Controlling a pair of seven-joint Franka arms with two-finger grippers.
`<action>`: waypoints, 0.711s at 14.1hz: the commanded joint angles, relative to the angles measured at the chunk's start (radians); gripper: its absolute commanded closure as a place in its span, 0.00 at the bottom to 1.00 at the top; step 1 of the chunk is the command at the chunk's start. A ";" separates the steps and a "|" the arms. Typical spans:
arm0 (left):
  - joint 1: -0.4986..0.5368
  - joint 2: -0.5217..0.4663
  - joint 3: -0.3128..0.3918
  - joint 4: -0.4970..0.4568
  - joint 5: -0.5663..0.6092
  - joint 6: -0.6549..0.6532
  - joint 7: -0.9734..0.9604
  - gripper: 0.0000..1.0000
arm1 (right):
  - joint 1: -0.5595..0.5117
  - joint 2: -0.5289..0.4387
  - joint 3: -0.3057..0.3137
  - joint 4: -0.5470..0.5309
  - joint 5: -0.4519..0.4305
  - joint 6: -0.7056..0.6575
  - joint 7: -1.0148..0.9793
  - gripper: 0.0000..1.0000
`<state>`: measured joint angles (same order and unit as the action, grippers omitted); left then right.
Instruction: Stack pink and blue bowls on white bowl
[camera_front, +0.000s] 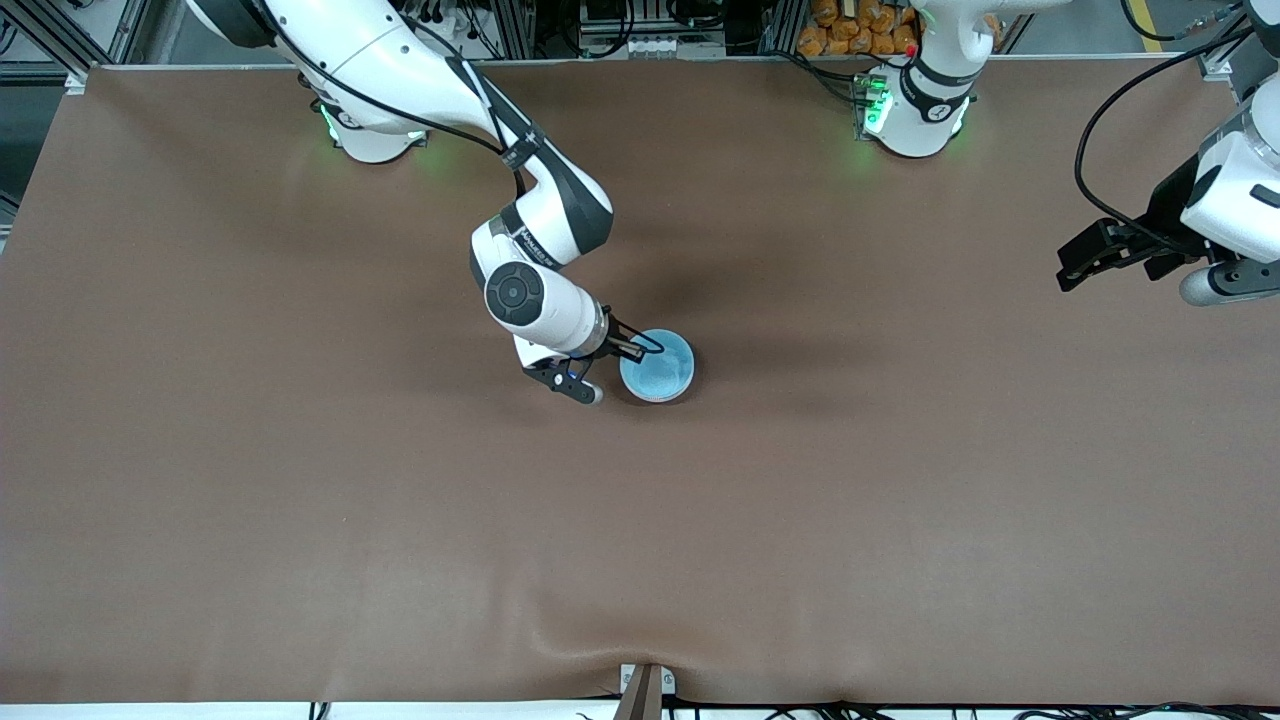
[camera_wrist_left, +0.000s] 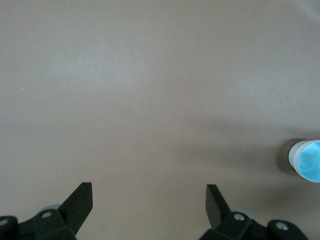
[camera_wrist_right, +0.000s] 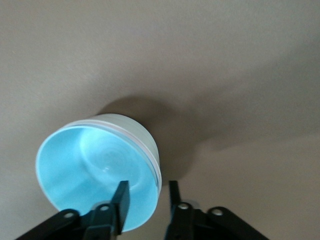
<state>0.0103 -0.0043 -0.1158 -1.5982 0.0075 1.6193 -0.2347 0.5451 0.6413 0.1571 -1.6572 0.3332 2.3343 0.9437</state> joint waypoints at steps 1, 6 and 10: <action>0.008 -0.022 -0.002 -0.014 -0.021 -0.004 0.012 0.00 | -0.011 -0.018 -0.027 0.065 -0.025 -0.047 0.027 0.00; 0.008 -0.020 -0.002 -0.014 -0.021 -0.002 0.012 0.00 | -0.089 -0.023 -0.105 0.284 -0.181 -0.216 -0.051 0.00; 0.008 -0.020 -0.002 -0.014 -0.021 -0.002 0.012 0.00 | -0.220 -0.052 -0.099 0.361 -0.220 -0.266 -0.056 0.00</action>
<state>0.0103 -0.0043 -0.1158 -1.5989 0.0074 1.6193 -0.2347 0.3730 0.6077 0.0392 -1.3297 0.1442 2.1223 0.8927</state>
